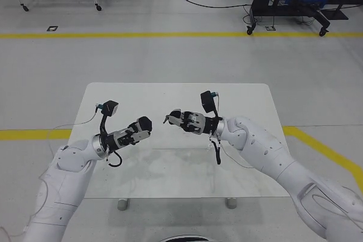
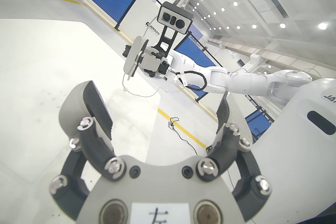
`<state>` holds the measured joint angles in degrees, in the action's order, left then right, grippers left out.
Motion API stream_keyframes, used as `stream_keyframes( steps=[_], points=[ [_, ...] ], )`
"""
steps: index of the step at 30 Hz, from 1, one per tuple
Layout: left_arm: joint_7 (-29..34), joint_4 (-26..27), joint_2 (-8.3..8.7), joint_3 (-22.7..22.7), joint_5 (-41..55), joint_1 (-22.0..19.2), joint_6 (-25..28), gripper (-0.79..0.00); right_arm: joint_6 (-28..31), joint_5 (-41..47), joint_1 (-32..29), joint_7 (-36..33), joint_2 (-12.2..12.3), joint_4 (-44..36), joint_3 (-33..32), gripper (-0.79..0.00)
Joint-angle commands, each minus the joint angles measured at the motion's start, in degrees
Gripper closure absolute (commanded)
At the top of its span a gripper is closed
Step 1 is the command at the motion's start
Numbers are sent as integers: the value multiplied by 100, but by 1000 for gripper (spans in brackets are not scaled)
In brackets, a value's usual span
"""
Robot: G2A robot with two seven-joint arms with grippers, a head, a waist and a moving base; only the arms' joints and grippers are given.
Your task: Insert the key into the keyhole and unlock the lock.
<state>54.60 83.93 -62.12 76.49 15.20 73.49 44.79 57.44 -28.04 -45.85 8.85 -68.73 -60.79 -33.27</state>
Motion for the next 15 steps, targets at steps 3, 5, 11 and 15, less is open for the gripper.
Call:
stream_keyframes(
  steps=[3, 5, 11, 15],
  points=[
    [-115, -129, -57, -354, -79, -215, 26, -785, 56, 330, -143, -159, 23, -203, -86, 0],
    [-95, -260, -95, -566, 31, -364, 32, -785, 56, 529, -197, -273, 50, -293, -115, 0],
    [-40, -567, -147, -858, 159, -691, 64, -634, 56, 1149, -308, -698, 147, -528, -131, 0],
    [-12, -646, -141, -872, 236, -764, 107, -388, 56, 1390, -302, -936, 172, -555, -128, 0]
  ],
)
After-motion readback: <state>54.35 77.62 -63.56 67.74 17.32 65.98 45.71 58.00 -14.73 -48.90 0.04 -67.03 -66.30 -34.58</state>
